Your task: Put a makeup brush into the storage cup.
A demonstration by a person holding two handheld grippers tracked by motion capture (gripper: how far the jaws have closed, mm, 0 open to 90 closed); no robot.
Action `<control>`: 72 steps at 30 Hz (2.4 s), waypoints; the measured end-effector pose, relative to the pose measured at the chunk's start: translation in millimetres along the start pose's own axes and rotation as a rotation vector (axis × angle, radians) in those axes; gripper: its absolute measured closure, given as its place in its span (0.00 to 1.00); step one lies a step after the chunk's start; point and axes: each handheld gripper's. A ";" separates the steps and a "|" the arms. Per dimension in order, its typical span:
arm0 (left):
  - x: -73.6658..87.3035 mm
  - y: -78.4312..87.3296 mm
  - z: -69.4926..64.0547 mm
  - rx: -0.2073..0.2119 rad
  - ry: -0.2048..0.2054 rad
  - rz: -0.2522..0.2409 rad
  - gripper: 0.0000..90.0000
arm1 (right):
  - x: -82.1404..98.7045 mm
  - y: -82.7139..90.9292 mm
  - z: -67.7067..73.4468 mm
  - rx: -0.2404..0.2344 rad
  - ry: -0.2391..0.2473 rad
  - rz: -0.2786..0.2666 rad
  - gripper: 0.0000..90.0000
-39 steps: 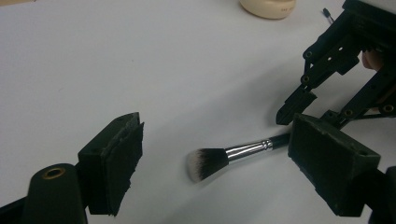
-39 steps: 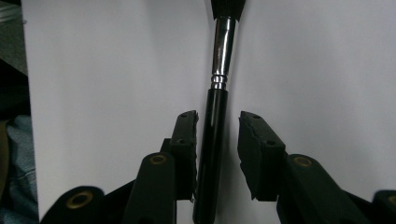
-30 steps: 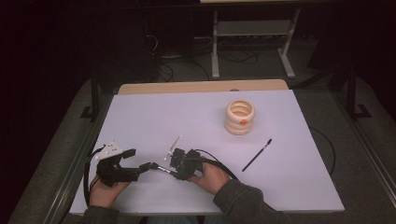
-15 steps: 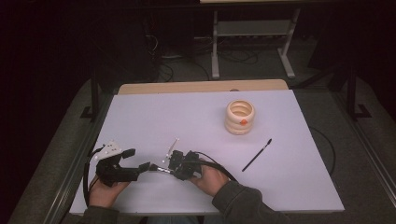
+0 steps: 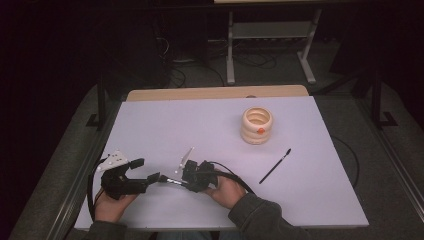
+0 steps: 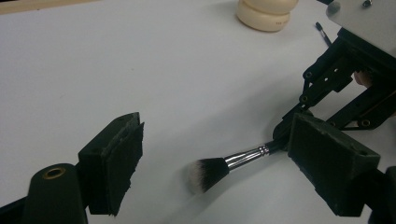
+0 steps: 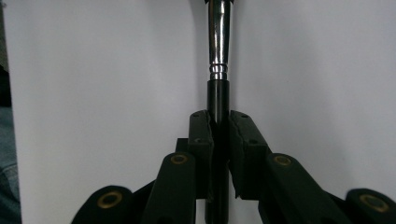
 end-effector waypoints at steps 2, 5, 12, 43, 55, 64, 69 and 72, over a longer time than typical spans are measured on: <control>-0.3 0.3 -0.5 0.001 0.001 -0.005 0.19 | 0.3 1.3 -0.4 0.002 -0.001 0.000 0.88; -0.7 1.0 -0.6 -0.001 -0.002 -0.008 0.19 | 3.2 5.4 -3.7 0.001 -0.014 -0.008 0.88; -1.2 -0.4 -1.6 0.007 -0.001 -0.003 0.19 | 20.5 24.8 -14.7 -0.009 -0.054 -0.067 0.88; -21.4 -40.0 -28.9 0.213 -0.065 0.069 0.29 | 82.1 105.1 -31.4 0.014 -0.184 -0.284 0.88; -63.4 -55.0 -47.6 0.320 -0.140 0.073 0.39 | 96.0 140.2 -39.0 0.015 -0.190 -0.390 0.88; -77.0 -74.7 -60.2 0.431 -0.132 0.072 0.47 | 96.5 147.6 -38.4 -0.007 -0.157 -0.470 0.87; -78.1 -79.3 -66.0 0.471 -0.140 0.075 0.52 | 97.2 141.4 -32.6 -0.019 -0.134 -0.479 0.87; -78.2 -79.6 -66.7 0.491 -0.140 0.078 0.55 | 101.8 130.6 -29.2 -0.028 -0.133 -0.492 0.87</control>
Point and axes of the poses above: each handheld gripper's, and its own axes: y roughly backward along the jaws, x roughly out of its underside, z roughly to its left, and after that the axes turned 1 degree about y, right-handed
